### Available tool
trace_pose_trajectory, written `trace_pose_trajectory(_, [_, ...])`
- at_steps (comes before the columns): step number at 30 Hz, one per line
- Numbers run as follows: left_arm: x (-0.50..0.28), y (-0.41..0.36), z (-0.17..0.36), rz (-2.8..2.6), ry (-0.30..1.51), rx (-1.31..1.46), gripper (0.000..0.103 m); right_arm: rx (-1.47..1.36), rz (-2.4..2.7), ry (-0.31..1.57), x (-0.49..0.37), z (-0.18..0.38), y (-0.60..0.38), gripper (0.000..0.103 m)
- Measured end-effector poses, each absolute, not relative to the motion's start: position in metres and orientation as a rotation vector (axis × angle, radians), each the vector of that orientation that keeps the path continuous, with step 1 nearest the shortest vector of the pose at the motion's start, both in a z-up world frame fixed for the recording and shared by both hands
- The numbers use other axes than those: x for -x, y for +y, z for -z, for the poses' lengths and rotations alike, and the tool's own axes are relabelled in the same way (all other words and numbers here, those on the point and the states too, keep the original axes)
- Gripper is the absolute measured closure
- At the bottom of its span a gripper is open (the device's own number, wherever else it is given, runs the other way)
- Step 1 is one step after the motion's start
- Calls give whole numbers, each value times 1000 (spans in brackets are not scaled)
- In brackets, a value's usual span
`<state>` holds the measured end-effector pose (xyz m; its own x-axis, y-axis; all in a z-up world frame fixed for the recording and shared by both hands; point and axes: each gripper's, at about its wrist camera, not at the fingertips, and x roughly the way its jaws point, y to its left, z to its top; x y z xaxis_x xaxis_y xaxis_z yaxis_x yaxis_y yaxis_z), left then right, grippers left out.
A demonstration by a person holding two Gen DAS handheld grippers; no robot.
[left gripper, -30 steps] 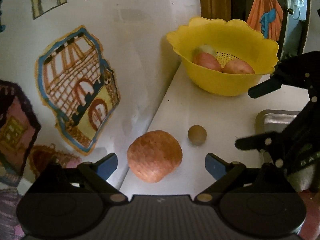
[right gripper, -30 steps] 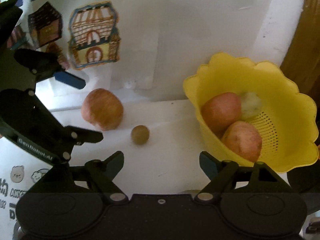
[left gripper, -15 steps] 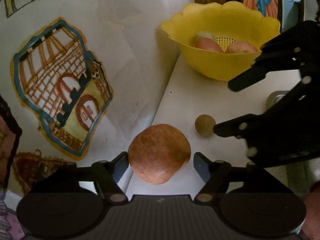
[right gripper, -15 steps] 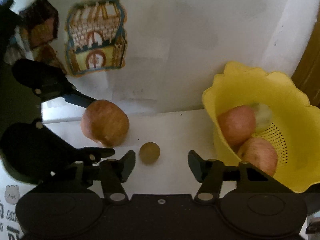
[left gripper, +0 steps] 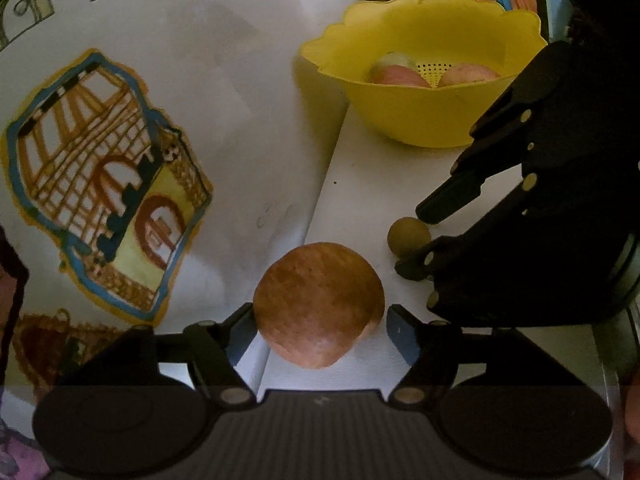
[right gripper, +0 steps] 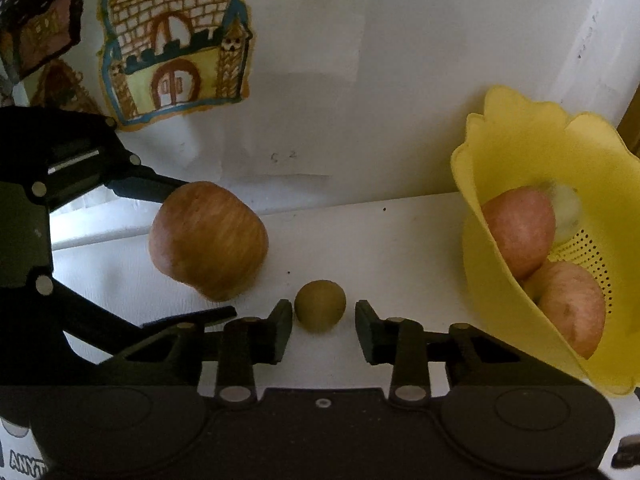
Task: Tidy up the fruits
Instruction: 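Close the left gripper on the red apple while the right gripper closes on the small brown fruit, then carry the apple in the left gripper while the right gripper carries the small fruit over the tray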
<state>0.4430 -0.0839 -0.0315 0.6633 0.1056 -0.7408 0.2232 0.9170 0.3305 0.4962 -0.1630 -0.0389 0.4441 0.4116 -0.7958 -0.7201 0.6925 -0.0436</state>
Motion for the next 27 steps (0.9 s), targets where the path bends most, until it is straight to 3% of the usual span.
trace_pose_trajectory(1, [-443, -83, 31, 68, 847, -416, 29, 405, -727, 854, -495, 38, -163, 74])
trace_pose_trajectory(12, [-436, -75, 24, 90, 870, -334, 32, 365, -680, 838, -473, 23, -188, 74])
trace_pose_trajectory(27, [-400, -102, -10, 193, 858, -100, 32, 142, -378, 799, -377, -26, -303, 74])
